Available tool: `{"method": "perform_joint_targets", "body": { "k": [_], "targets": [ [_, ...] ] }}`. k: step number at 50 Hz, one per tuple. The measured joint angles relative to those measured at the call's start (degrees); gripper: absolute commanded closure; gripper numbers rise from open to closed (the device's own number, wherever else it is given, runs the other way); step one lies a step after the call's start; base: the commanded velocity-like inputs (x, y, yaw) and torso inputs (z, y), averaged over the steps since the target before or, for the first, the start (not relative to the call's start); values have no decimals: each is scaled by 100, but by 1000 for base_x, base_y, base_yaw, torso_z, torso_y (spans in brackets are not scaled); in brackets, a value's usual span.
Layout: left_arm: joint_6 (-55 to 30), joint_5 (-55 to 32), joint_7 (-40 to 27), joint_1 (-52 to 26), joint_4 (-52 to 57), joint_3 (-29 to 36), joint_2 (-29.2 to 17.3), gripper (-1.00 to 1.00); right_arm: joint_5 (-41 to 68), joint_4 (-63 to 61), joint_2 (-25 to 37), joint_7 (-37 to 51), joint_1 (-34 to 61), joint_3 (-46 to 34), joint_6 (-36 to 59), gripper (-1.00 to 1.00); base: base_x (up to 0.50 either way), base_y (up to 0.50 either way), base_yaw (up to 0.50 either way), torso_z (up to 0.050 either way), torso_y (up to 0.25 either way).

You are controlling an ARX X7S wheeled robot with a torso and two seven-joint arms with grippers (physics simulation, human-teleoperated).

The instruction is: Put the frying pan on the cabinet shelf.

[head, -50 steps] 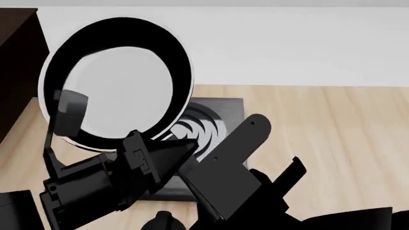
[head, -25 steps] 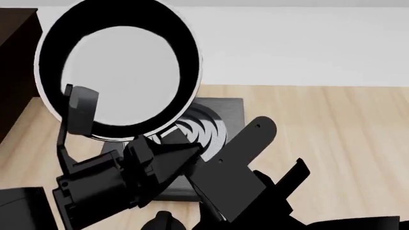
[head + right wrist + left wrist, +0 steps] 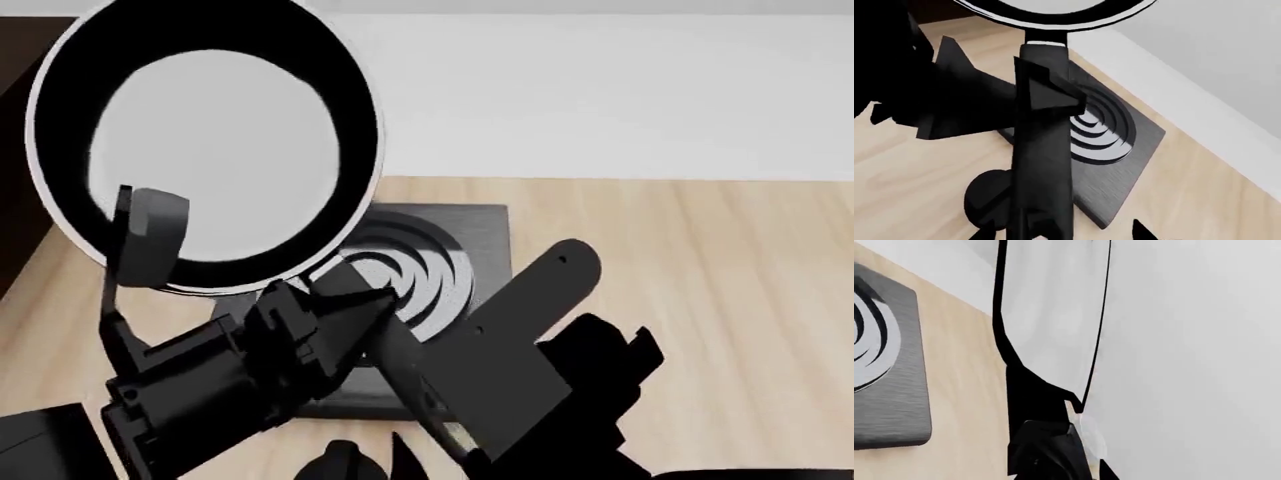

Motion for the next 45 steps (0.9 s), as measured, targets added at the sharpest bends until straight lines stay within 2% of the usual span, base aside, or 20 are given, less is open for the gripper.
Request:
{"method": "perform_joint_targets", "body": {
  "k": [8, 15, 34, 45],
  "targets": [
    [112, 718, 4, -117, -145, -119, -225, 100, -17, -103, 142, 125, -171, 123, -136, -100, 0, 0, 0, 1, 1],
    [166, 976, -22, -227, -282, -242, -413, 100, 17, -236, 275, 255, -380, 224, -273, -100, 0, 0, 0, 0, 1],
    [51, 532, -230, -879, -1238, -649, -936, 100, -99, -648, 411, 537, -1159, 401, -809, -100, 0, 0, 0, 1, 2],
    [-239, 367, -17, -1443, -2103, -693, -1320, 100, -45, -711, 354, 669, -1198, 365, -846, -100, 0, 0, 0, 1, 2]
  ]
}}
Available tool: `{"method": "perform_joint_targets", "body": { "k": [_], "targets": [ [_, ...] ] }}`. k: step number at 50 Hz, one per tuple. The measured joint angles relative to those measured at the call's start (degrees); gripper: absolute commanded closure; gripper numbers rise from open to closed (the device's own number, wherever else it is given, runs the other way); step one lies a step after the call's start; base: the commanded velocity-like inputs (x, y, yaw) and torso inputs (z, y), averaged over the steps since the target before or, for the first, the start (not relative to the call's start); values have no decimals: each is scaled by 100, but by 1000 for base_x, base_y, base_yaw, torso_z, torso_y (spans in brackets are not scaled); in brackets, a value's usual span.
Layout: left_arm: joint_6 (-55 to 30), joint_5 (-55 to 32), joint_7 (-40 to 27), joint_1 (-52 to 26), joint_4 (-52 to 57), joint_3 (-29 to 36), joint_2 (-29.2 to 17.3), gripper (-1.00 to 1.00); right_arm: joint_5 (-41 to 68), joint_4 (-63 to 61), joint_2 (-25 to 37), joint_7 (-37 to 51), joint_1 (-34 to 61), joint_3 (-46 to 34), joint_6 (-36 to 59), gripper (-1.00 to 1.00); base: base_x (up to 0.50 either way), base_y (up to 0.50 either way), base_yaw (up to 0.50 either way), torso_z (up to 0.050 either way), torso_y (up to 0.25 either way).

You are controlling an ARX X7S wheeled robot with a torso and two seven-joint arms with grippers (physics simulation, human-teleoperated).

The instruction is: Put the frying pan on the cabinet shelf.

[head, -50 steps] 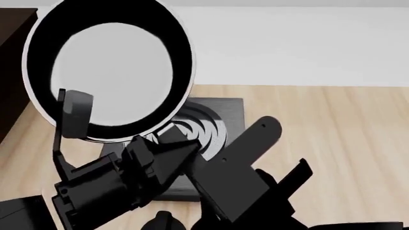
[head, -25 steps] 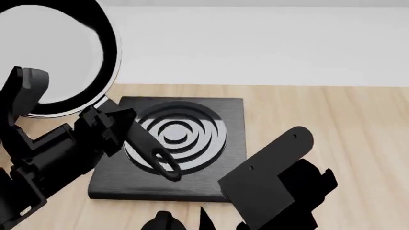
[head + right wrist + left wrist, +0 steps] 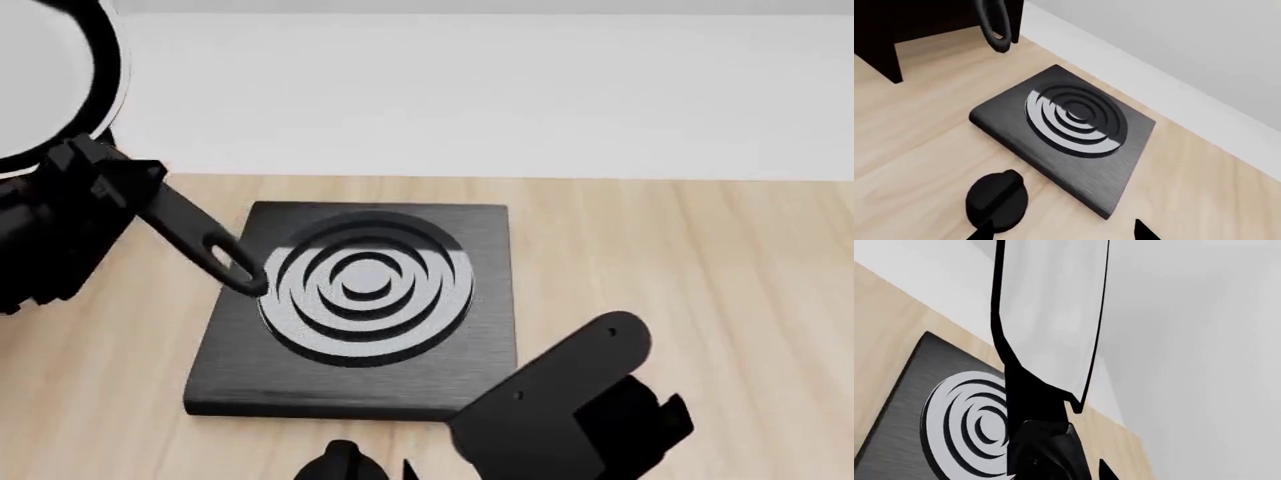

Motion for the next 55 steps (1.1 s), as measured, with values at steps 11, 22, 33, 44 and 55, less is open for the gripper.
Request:
{"method": "perform_joint_targets", "body": {
  "k": [11, 22, 33, 44, 55],
  "targets": [
    [31, -164, 213, -465, -946, -175, -172, 100, 24, 25, -79, 60, 58, -80, 29, -100, 0, 0, 0, 0, 2],
    [175, -257, 504, -1030, -1984, -330, -147, 100, -91, 78, -182, 19, 63, -215, 40, -100, 0, 0, 0, 1, 3],
    [274, -102, 916, -1722, -3238, -242, -73, 100, -140, 107, -266, 28, 49, -336, 59, -100, 0, 0, 0, 0, 2],
    [230, 156, 1576, -2653, -4965, 15, -50, 100, -238, 134, -347, 19, -13, -456, 39, -100, 0, 0, 0, 1, 2],
    [376, -181, 1294, -2676, -4954, -351, -166, 100, -515, 174, -451, -121, -195, -605, -105, -100, 0, 0, 0, 0, 2]
  ]
}}
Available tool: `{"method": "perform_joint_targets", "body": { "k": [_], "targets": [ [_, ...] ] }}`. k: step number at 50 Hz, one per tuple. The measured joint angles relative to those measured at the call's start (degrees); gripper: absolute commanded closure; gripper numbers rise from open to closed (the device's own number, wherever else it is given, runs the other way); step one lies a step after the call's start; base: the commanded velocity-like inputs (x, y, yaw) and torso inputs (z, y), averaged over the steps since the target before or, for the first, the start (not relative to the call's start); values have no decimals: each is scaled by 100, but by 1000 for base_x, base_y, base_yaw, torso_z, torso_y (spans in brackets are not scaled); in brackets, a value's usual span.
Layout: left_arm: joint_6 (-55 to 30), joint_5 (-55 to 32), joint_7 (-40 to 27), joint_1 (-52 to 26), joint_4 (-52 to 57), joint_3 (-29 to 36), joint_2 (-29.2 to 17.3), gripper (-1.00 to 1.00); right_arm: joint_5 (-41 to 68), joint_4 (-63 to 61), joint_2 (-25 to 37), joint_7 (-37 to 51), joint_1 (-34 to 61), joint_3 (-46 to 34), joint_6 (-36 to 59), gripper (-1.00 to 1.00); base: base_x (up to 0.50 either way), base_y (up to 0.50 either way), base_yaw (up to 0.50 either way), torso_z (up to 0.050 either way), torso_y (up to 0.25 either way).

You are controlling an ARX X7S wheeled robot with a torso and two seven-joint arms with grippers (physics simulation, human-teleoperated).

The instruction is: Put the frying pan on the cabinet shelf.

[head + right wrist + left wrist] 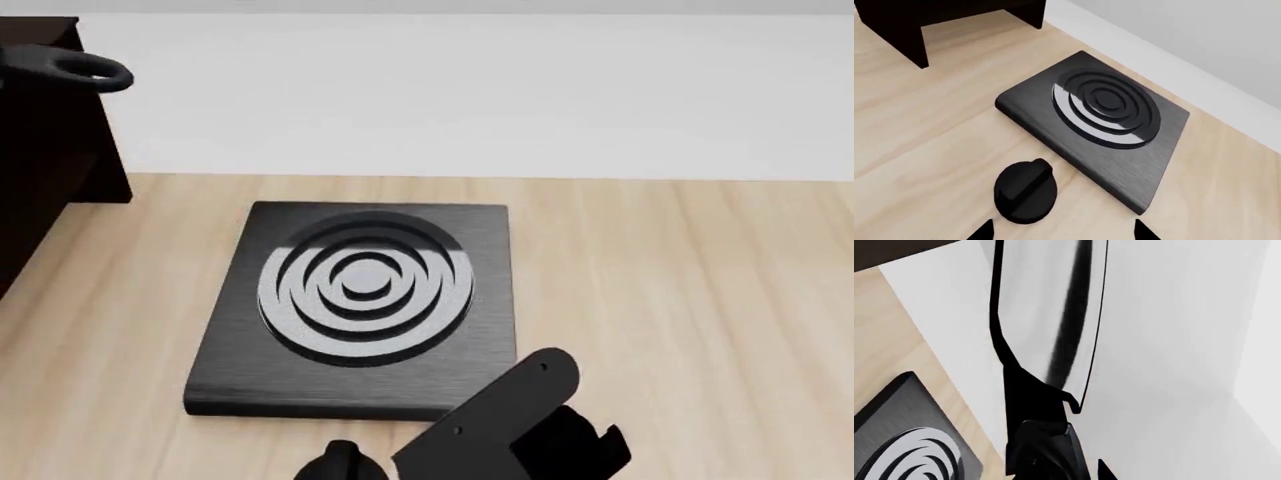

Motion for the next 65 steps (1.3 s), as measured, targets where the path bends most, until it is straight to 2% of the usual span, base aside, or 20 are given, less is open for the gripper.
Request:
{"method": "perform_joint_targets", "body": {
  "k": [9, 18, 26, 42, 62, 63, 65],
  "targets": [
    [455, -608, -1217, 607, 1398, -737, 40, 100, -64, 10, -44, 3, -65, -61, -45, -100, 0, 0, 0, 1, 1],
    [599, -934, -1713, 911, 1874, -1087, 35, 100, -71, 45, -118, 66, -89, -138, -34, -100, 0, 0, 0, 0, 2],
    [538, -982, -1690, 1018, 1719, -1145, -48, 100, -80, 103, -203, 116, -84, -218, -9, -100, 0, 0, 0, 1, 1],
    [383, -798, -1215, 915, 922, -951, -183, 100, -174, 220, -301, 78, -66, -335, -33, -100, 0, 0, 0, 0, 2],
    [611, -791, -1108, 1528, 1069, -1124, -312, 100, -279, 273, -326, 37, -132, -427, -115, -100, 0, 0, 0, 1, 2],
    [621, -791, -1110, 1550, 1082, -1132, -317, -100, -285, 276, -327, 33, -133, -432, -119, -100, 0, 0, 0, 0, 11],
    [657, -858, -1068, 1570, 1122, -1143, -328, -100, -289, 280, -330, 32, -137, -440, -125, -100, 0, 0, 0, 5, 0]
  ]
}}
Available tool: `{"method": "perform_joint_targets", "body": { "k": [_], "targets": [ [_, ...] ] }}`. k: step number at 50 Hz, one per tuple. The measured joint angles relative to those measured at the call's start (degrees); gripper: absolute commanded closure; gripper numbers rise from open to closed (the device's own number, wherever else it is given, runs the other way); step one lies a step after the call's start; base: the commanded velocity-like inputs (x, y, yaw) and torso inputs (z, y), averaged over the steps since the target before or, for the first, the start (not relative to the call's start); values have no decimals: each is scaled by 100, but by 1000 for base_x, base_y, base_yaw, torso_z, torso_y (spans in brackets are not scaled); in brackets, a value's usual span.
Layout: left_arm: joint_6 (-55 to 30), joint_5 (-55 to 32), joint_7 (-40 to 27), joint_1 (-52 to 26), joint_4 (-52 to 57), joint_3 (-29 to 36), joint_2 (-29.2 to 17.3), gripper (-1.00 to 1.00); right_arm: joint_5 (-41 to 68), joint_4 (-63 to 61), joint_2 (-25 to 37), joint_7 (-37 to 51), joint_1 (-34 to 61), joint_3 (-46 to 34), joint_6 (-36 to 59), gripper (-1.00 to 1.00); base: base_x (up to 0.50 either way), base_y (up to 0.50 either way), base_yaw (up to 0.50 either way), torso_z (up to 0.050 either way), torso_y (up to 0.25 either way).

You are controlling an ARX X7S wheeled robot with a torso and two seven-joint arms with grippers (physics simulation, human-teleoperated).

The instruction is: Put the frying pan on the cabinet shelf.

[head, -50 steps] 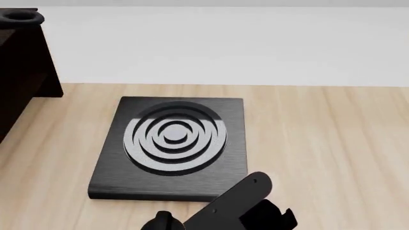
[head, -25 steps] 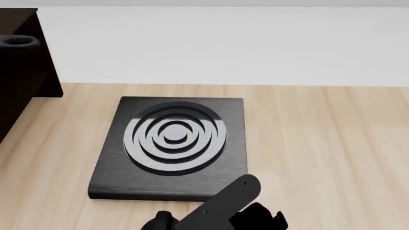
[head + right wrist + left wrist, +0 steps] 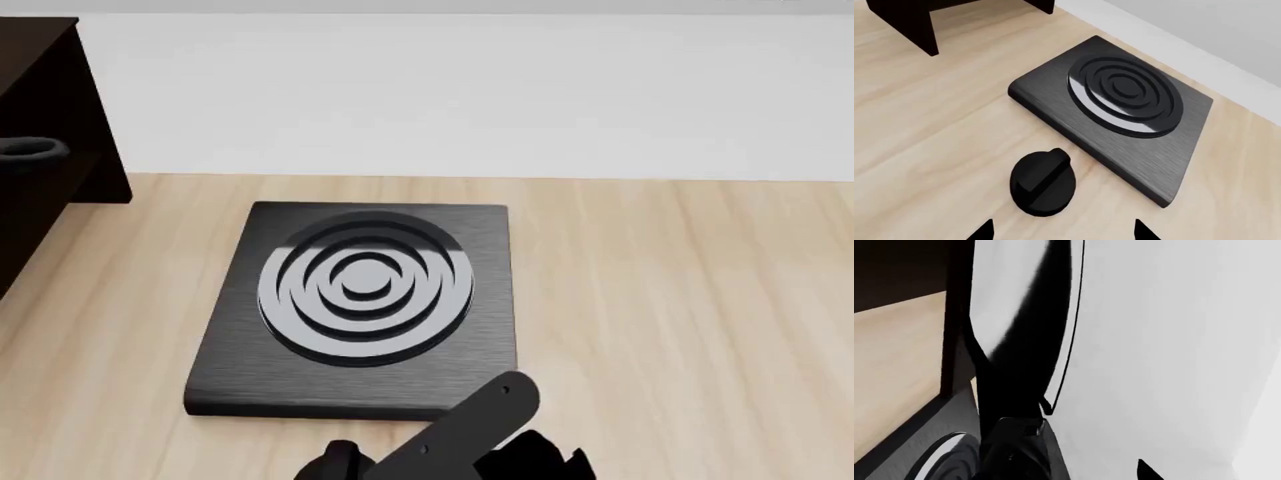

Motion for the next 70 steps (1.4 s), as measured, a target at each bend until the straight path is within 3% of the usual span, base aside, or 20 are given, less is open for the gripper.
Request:
{"method": "perform_joint_targets", "body": {
  "k": [22, 45, 70],
  "targets": [
    [172, -294, 58, 282, 482, -81, -30, -100, -77, -2, 71, -45, -124, -22, -149, -100, 0, 0, 0, 0, 0],
    [356, -675, -371, 1427, 2132, -627, 12, -100, -5, -54, 186, -6, -230, 65, -305, -100, 0, 0, 0, 0, 0],
    [99, -512, -34, 1975, 2574, -562, -158, -100, 15, -123, 307, 18, -383, 120, -473, -100, 0, 0, 0, 0, 0]
  ]
}}
